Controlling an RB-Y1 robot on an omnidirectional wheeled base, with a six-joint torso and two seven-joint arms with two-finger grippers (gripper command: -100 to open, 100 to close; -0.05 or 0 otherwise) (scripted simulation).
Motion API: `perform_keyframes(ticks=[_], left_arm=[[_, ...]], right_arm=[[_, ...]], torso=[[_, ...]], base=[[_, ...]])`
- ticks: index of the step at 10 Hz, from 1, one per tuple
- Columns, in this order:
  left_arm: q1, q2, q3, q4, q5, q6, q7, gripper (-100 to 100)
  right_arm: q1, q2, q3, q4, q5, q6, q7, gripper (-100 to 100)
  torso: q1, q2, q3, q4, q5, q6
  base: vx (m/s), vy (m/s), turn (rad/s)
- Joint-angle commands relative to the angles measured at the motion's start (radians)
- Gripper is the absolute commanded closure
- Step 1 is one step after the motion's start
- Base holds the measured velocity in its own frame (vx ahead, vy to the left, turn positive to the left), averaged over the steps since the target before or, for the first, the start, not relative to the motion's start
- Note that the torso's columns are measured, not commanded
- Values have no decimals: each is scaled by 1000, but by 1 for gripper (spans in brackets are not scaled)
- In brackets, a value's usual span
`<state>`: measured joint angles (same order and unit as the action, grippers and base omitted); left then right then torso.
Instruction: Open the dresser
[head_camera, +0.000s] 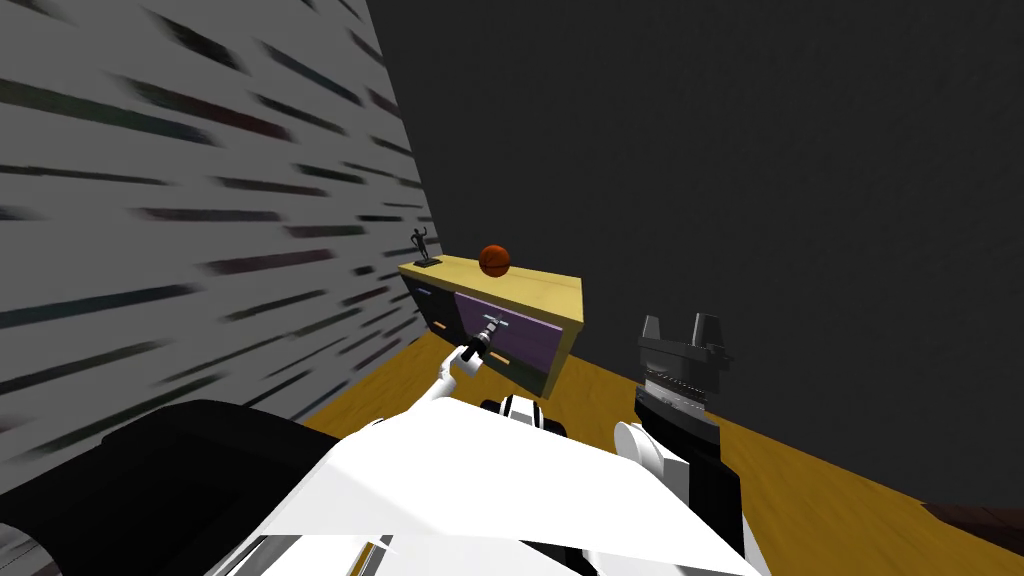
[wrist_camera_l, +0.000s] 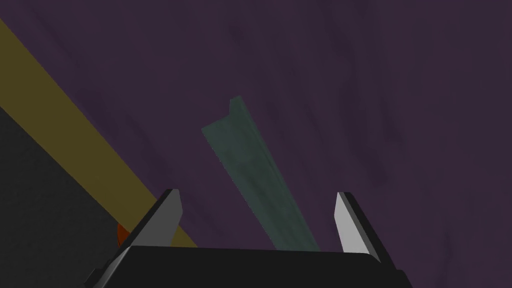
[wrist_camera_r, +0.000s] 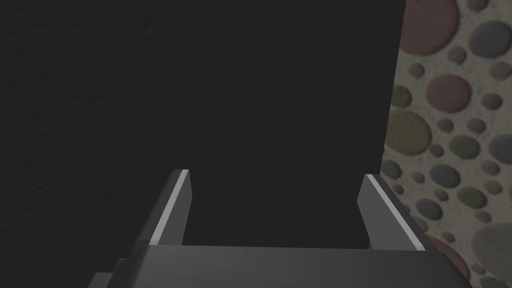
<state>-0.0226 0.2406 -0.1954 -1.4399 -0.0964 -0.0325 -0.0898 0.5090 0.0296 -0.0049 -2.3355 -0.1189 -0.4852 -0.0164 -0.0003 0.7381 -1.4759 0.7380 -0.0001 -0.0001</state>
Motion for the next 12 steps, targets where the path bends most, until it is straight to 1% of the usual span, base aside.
perform_keyframes(ticks=[1, 4, 5, 6, 8, 9, 10, 12], left_arm=[[23, -2, -8, -30, -3, 6, -3, 100], [77, -9, -25, -88, -11, 10, -12, 100], [69, -6, -23, -72, -8, 12, -7, 100], [80, 1, -31, -99, -7, 19, -7, 100], [88, 8, -38, -124, -7, 24, -6, 100], [89, 7, -34, -112, -7, 26, -6, 100], [109, 8, -49, -136, -10, 30, -9, 100], [125, 8, -63, -163, -14, 30, -12, 100]], right_arm=[[0, 0, 0, 0, 0, 0, 0, 0], [0, 0, 0, 0, 0, 0, 0, 0], [0, 0, 0, 0, 0, 0, 0, 0], [0, 0, 0, 0, 0, 0, 0, 0], [0, 0, 0, 0, 0, 0, 0, 0], [0, 0, 0, 0, 0, 0, 0, 0], [0, 0, 0, 0, 0, 0, 0, 0], [0, 0, 0, 0, 0, 0, 0, 0]], torso=[[1, -1, -1, 0, 0, 0], [-2, 4, 3, 4, -2, 0], [-2, 5, 3, 4, -2, 0], [-1, 4, 2, 3, -2, 0], [-1, 11, 6, 5, -1, 0], [-4, 10, 6, 5, -2, 2], [-5, 3, 2, 5, -3, 2], [-1, 4, 2, 4, -2, 1]], base=[[-3, 8, 57], [7, 25, 48], [1, 8, 4], [-83, 9, 37], [-178, 24, 43], [-85, 7, 16], [-110, 45, 84], [-135, 65, 59]])
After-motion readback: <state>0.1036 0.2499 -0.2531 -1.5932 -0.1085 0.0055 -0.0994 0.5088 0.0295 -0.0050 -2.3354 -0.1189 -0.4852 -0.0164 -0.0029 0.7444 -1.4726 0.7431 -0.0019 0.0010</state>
